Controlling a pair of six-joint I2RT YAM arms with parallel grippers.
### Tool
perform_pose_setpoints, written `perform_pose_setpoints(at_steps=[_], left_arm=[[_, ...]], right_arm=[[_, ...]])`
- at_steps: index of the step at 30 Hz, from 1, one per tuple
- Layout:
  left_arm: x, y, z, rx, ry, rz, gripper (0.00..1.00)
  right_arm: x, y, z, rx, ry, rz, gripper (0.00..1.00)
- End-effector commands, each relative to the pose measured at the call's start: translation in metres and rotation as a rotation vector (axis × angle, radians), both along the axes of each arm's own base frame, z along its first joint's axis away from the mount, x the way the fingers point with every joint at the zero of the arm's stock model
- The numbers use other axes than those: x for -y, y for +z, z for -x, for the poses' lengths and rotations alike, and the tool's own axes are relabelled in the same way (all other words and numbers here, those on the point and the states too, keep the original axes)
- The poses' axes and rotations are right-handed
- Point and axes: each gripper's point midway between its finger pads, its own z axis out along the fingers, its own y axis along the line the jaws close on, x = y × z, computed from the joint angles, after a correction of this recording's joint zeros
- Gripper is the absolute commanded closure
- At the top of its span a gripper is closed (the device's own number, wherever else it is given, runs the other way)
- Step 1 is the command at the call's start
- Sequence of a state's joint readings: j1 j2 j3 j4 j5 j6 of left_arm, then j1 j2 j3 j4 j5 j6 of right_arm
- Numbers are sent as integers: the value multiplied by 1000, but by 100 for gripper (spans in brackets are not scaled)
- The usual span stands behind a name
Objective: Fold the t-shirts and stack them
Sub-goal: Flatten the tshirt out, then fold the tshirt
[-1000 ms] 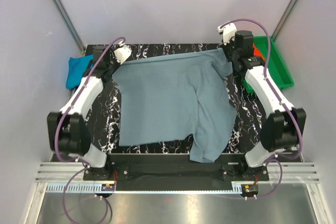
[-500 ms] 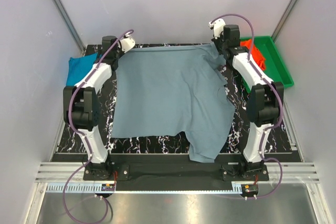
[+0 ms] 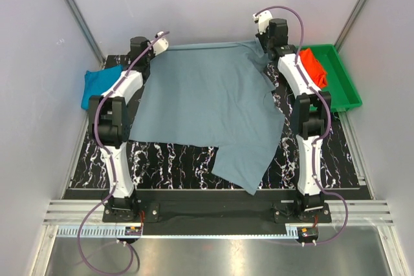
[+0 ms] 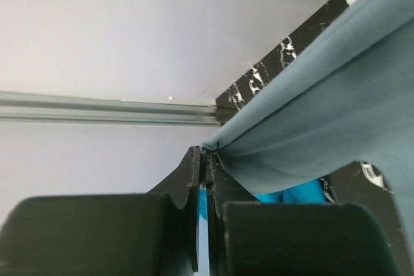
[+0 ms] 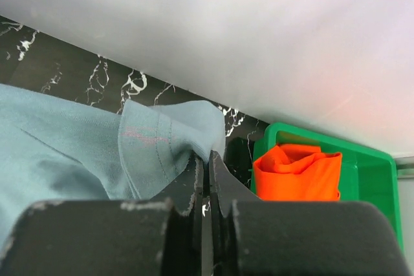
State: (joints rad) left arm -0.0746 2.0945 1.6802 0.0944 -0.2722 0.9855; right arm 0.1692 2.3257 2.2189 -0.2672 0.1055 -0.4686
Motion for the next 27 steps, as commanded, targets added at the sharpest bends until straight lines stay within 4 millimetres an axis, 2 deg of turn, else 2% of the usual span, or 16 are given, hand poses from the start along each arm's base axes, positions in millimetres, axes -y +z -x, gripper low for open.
perform_pose_setpoints(at_steps=[1, 3, 8, 11, 12, 14, 15, 16, 18, 19, 21, 22, 23, 24, 27], left_arm=[[-60, 30, 11, 60, 229, 33, 100], [-59, 19, 16, 36, 230, 47, 100], [-59, 11, 26, 23, 215, 36, 100], [-60, 2, 33, -16, 212, 43, 100], [-60, -7, 38, -44, 219, 52, 100], [-61, -5, 45, -49, 219, 62, 100], [-59, -15, 51, -69, 218, 68, 100], [-58, -10, 56, -60, 210, 72, 100], [-57, -21, 65, -84, 205, 69, 100], [-57, -20, 68, -85, 202, 69, 100], [-57, -25, 71, -103, 201, 63, 100], [-57, -27, 72, -111, 199, 61, 100], [-57, -29, 72, -114, 201, 66, 100], [-67, -27, 73, -113, 219, 72, 100], [-68, -31, 73, -133, 223, 80, 100]], right_arm=[[67, 27, -3, 57, -212, 58, 100], [70, 25, -3, 57, -220, 65, 100], [70, 14, -3, 38, -226, 81, 100], [70, 16, 2, 26, -229, 69, 100], [70, 14, 5, 11, -230, 68, 100], [69, 15, 14, -8, -227, 59, 100], [69, 12, 19, -26, -222, 61, 100], [69, 8, 28, -50, -216, 63, 100], [67, 1, 36, -79, -197, 64, 100], [67, -4, 45, -102, -189, 67, 100], [65, -4, 56, -119, -171, 65, 100], [65, -17, 62, -151, -171, 67, 100], [65, -19, 66, -162, -170, 59, 100], [65, -24, 72, -180, -169, 59, 100], [65, -29, 76, -191, -165, 61, 100]])
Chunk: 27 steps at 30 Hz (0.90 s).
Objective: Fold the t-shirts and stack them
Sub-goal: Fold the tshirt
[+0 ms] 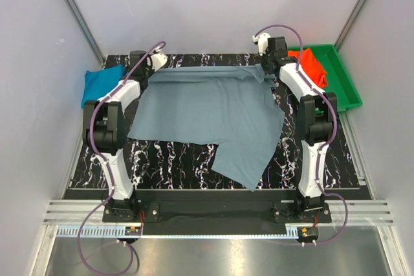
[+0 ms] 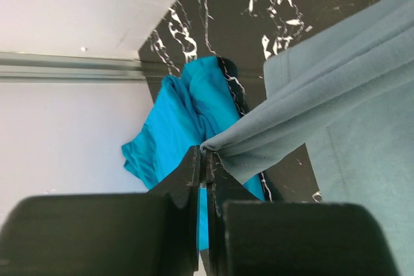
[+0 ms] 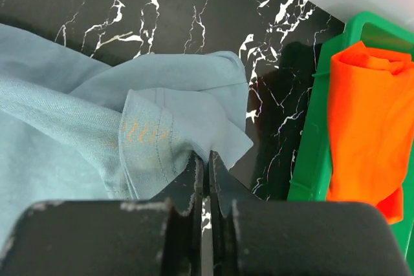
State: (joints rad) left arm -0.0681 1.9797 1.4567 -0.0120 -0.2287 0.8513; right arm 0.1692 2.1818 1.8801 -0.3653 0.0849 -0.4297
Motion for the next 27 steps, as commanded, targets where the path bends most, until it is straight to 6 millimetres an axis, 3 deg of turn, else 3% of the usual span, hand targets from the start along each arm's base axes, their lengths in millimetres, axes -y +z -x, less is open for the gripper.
perform_pose_setpoints(at_steps=[1, 7, 18, 24, 27], left_arm=[[-69, 30, 14, 39, 196, -60, 100], [-69, 25, 12, 7, 180, -73, 100], [-65, -5, 26, -102, 166, -43, 100], [-64, -10, 27, -134, 175, -18, 100], [-61, -11, 25, -145, 169, -9, 100]], right_arm=[[57, 54, 3, 99, -152, 78, 100], [41, 51, 3, 75, -109, 65, 100], [26, 6, 27, -49, -67, 70, 100], [26, 11, 36, -52, -72, 63, 100], [23, 3, 41, -77, -64, 57, 100]])
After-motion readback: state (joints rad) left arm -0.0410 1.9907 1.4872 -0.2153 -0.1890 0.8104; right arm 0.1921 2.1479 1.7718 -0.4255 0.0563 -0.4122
